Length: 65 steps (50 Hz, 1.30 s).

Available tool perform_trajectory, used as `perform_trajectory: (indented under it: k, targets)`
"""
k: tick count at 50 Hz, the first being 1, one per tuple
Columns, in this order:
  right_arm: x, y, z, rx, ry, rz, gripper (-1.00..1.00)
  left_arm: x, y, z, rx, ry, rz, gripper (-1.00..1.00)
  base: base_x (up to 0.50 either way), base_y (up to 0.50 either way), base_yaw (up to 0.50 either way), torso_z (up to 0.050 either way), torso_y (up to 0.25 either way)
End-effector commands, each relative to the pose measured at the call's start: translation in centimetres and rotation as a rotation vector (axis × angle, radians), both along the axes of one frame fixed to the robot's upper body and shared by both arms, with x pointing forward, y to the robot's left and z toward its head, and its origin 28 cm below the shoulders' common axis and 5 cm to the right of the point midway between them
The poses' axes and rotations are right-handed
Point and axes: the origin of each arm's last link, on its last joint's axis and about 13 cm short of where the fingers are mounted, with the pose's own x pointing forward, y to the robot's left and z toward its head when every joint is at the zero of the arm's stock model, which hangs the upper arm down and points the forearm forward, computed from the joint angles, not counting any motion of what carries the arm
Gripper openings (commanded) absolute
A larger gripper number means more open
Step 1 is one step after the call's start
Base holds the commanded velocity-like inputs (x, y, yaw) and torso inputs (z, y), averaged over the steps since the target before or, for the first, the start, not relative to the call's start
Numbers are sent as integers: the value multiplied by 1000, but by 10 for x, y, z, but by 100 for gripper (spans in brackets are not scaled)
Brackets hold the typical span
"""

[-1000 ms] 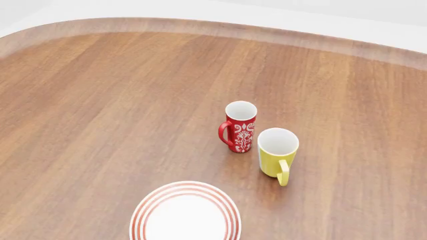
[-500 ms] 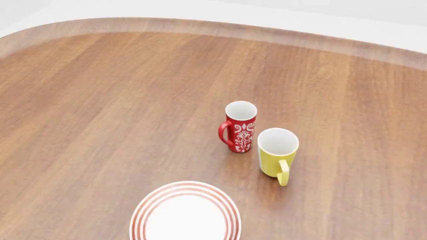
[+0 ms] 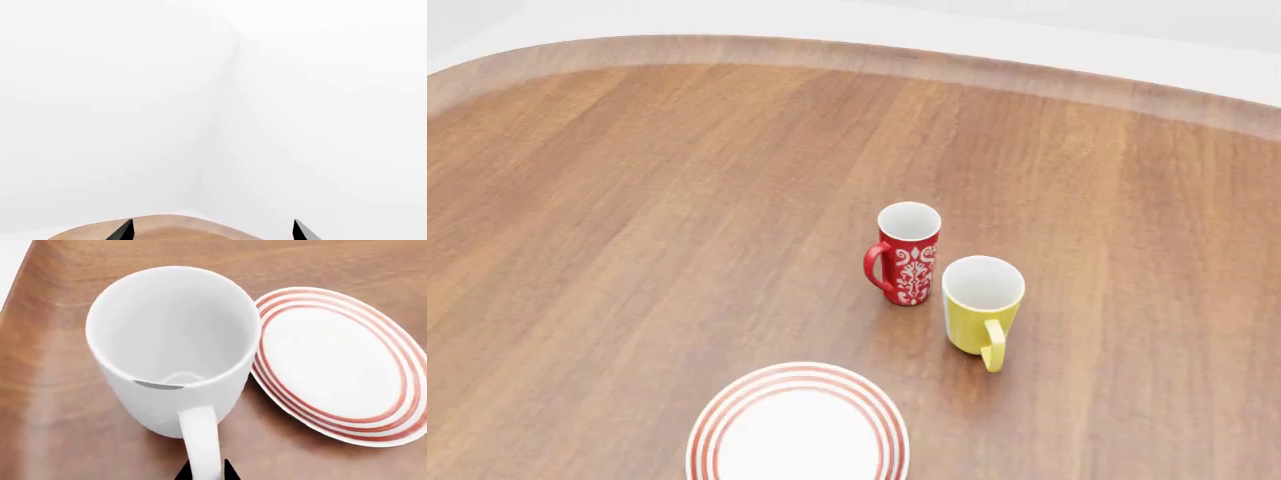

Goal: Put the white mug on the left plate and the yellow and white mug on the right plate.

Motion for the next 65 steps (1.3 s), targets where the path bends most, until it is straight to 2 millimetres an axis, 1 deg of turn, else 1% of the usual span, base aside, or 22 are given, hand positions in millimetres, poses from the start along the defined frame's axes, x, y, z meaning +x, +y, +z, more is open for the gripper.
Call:
perform_trajectory:
  k: [1, 3, 6, 14, 21, 27, 33, 40, 50, 57, 65]
  targets:
    - [0, 1, 6, 63, -70, -2, -100, 1, 0, 0, 0, -1, -2, 100, 0, 0, 0, 0, 0]
    - [-1, 1, 9, 75, -94, 0, -100, 1, 0, 0, 0, 0, -2, 100, 0, 0, 0, 0, 0]
    - [-5, 4, 18, 99, -164, 5, -100, 1, 1, 0, 1, 0, -2, 100, 0, 0, 0, 0, 0]
    - [-13, 5, 37, 157, -270, 27, -100, 1, 1, -1, 1, 2, -4, 100, 0, 0, 0, 0, 0]
    - [-5, 0, 51, 220, -348, -74, -100, 1, 1, -1, 1, 0, -3, 100, 0, 0, 0, 0, 0]
    - [10, -4, 58, 264, -348, -254, -100, 1, 1, -1, 0, -2, -4, 100, 0, 0, 0, 0, 0]
    - [19, -7, 61, 292, -337, -351, -100, 1, 2, 0, -2, -3, -3, 100, 0, 0, 0, 0, 0]
    - [25, -8, 60, 284, -272, -436, -100, 1, 2, 0, -4, -4, -2, 100, 0, 0, 0, 0, 0]
    - [33, -8, 58, 252, -221, -474, -100, 0, 2, 0, -4, -3, -3, 100, 0, 0, 0, 0, 0]
    - [44, -9, 52, 179, -167, -495, -100, 0, 2, 1, -7, -4, -5, 100, 0, 0, 0, 0, 0]
    - [54, -10, 48, 157, -132, -519, -100, -1, 2, 1, -9, -4, -4, 100, 0, 0, 0, 0, 1]
